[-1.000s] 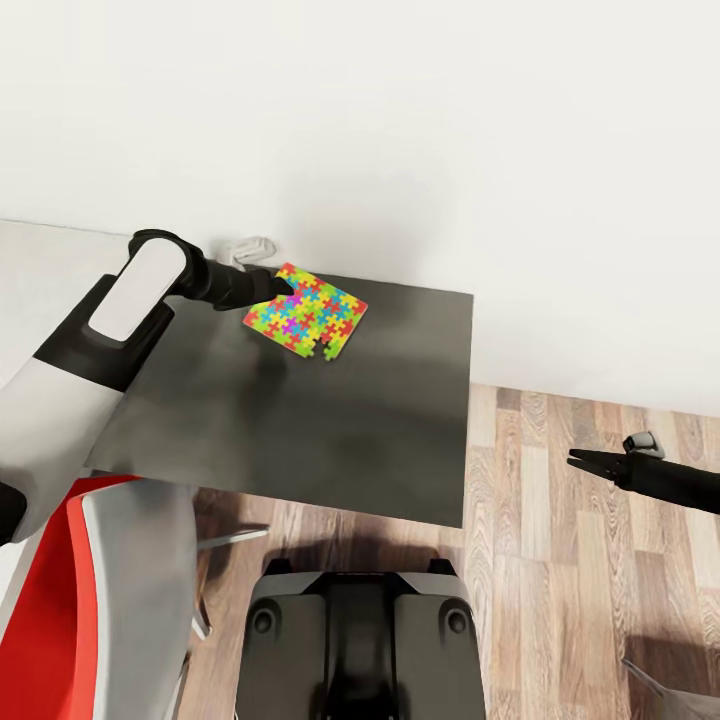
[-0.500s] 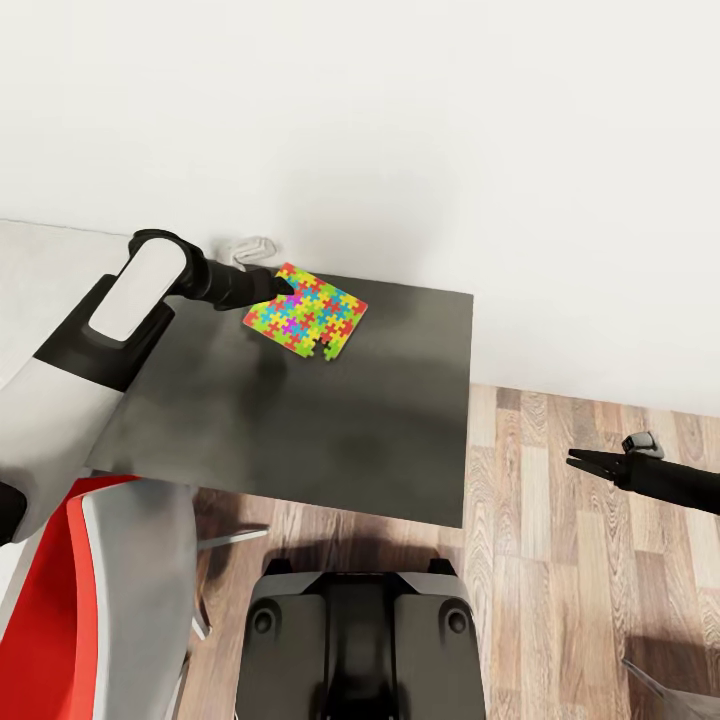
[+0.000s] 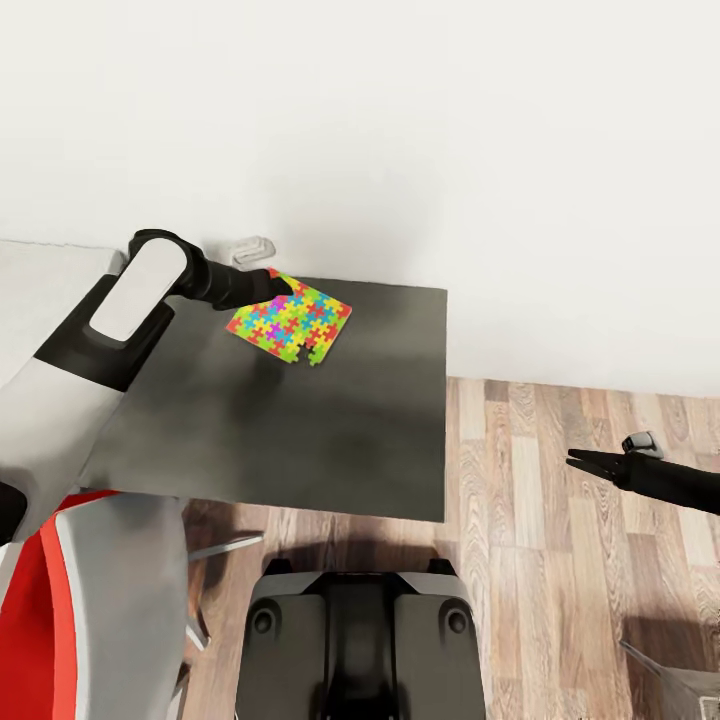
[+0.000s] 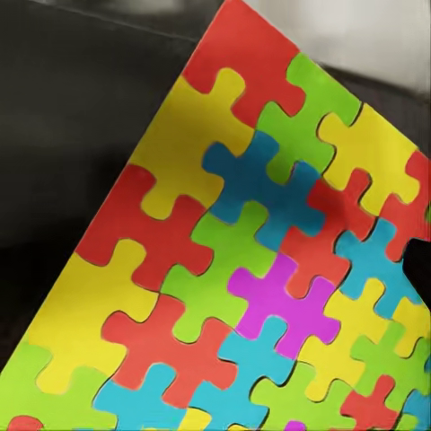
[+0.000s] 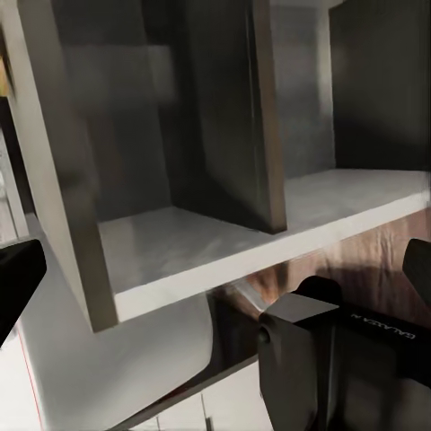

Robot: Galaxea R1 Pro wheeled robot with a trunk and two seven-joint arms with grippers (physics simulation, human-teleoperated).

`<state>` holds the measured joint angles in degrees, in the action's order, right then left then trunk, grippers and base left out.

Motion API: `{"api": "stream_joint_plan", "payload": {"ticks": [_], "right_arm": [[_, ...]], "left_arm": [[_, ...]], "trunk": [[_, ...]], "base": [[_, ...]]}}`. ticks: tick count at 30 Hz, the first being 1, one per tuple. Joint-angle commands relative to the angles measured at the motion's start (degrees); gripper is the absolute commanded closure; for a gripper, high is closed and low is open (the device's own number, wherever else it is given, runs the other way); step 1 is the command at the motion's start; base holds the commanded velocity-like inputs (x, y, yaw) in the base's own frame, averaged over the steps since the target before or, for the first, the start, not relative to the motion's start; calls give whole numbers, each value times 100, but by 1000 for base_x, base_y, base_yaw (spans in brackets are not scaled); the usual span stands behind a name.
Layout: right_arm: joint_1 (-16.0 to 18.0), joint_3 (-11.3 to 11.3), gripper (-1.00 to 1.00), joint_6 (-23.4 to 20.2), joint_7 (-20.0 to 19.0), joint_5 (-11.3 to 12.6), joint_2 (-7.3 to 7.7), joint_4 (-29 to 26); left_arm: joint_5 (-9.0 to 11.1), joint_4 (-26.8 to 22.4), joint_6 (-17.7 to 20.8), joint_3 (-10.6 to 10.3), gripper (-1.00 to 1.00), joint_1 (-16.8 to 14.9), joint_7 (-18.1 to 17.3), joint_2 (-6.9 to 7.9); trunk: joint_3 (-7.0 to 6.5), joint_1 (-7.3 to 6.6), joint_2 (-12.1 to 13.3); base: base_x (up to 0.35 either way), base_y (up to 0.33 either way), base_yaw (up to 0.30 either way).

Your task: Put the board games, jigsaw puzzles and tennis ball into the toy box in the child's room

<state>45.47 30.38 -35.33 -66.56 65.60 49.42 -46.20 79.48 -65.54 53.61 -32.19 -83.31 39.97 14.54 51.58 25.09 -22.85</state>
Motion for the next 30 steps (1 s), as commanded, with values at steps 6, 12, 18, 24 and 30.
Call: {"api": "stream_joint_plan", "payload": {"ticks": [6,12,18,24,30], "right_arm": [[14,39,-100,-44,1,58,11,2],[14,39,-100,-44,8,58,10,3],[14,39,-100,-44,10,58,10,4],[14,39,-100,-44,11,58,11,3],[14,39,-100,-44,11,58,8,5]], "left_arm": [[243,-11,-78,-16,-100,-1,53,5],[243,-11,-78,-16,-100,-1,50,5],[243,-11,-78,-16,-100,-1,48,5],[243,-11,-78,-16,-100,-1,47,5],[243,-54,-78,-14,-100,-1,47,5]], "trunk": [[8,70,-7],[8,70,-7],[8,70,-7],[8,70,-7],[8,70,-7]], "base": [[0,0,-263],[0,0,-274],[0,0,-266],[0,0,-146],[0,0,-50]]}}
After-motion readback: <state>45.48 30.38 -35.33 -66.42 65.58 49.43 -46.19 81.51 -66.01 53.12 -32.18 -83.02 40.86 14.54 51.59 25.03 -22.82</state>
